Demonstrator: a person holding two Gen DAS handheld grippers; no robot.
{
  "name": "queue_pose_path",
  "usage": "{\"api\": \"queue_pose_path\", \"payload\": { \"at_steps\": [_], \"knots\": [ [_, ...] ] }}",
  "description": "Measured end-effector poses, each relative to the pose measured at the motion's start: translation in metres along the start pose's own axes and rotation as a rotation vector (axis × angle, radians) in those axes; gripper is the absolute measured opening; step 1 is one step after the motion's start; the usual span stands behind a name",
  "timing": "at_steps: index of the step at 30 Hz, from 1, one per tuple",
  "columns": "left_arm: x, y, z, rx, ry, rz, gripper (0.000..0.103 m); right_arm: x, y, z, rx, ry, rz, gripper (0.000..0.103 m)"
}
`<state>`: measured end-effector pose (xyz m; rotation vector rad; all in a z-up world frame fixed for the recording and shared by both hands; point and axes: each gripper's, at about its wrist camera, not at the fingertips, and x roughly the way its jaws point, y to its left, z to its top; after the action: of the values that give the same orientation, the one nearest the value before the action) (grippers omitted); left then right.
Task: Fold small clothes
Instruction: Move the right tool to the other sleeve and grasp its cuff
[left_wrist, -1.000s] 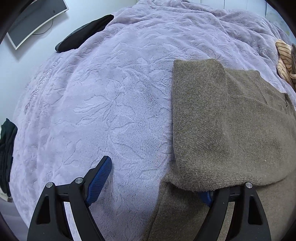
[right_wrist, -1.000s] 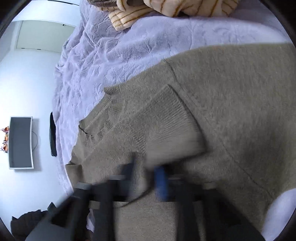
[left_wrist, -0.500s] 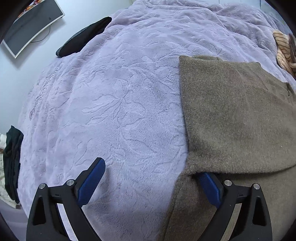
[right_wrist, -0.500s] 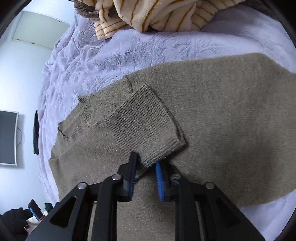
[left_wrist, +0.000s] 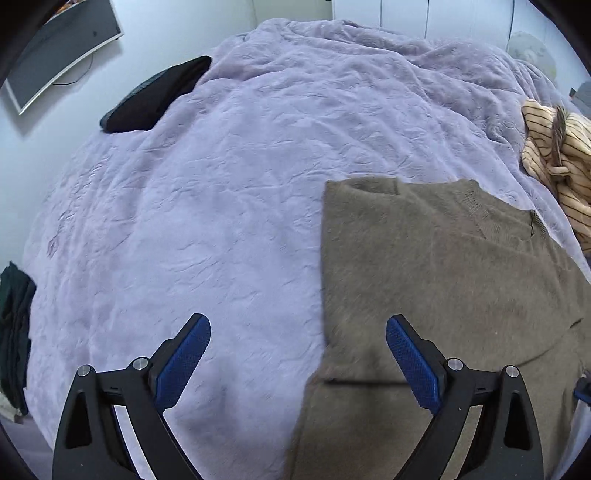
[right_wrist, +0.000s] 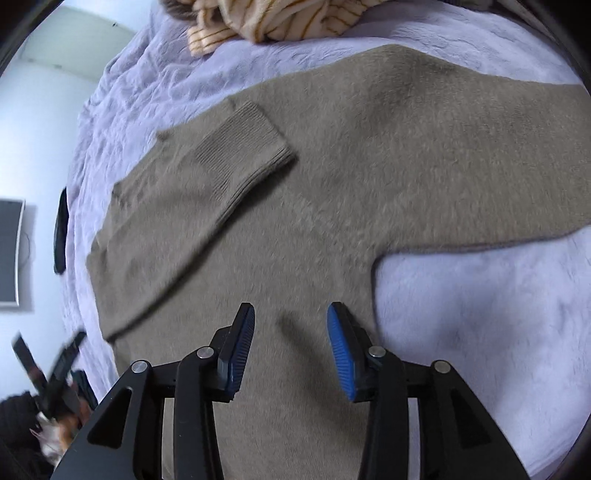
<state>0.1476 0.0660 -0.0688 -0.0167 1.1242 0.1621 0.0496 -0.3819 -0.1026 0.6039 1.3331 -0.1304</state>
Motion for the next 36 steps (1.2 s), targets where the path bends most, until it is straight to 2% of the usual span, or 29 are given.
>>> {"api": "queue_pose_path", "payload": {
  "at_steps": [2,4,6,8,12,15,18,21,23,31,36],
  "knots": [
    [0.022,-0.015,0.014,-0.005,0.015,-0.012,0.097,-0.001,0.008,-0.005,-0.026,0.006,0.006,0.045],
    [0.038,-0.022,0.016,-0.016,0.036,0.021,0.097,0.0,0.018,-0.009,-0.05,0.009,0.01,0.045],
    [0.056,-0.015,0.015,-0.032,0.064,0.074,0.097,0.0,0.027,-0.012,-0.075,0.012,0.006,0.045],
    [0.066,0.0,0.009,-0.05,0.089,0.088,0.097,-0.002,0.033,-0.015,-0.099,0.012,-0.002,0.045],
    [0.066,0.024,0.003,-0.099,0.145,0.026,0.097,0.0,0.032,-0.024,-0.107,0.031,-0.013,0.045],
    [0.055,0.026,-0.002,-0.088,0.166,0.019,0.097,0.004,0.023,-0.028,-0.073,0.053,-0.013,0.045],
    [0.038,0.018,-0.01,-0.077,0.173,-0.02,0.097,0.002,0.018,-0.031,-0.045,0.062,0.001,0.045],
    [0.018,0.002,-0.025,-0.045,0.178,-0.069,0.097,-0.004,0.017,-0.035,-0.044,0.055,0.011,0.047],
    [0.004,-0.013,-0.038,-0.01,0.193,-0.1,0.097,-0.008,0.013,-0.037,-0.034,0.051,0.019,0.061],
    [-0.028,-0.096,-0.075,0.139,0.238,-0.191,0.097,-0.025,-0.027,-0.038,0.081,0.011,0.055,0.061],
    [-0.034,-0.141,-0.083,0.192,0.268,-0.228,0.097,-0.047,-0.074,-0.022,0.183,-0.083,0.058,0.061]
  ]
}}
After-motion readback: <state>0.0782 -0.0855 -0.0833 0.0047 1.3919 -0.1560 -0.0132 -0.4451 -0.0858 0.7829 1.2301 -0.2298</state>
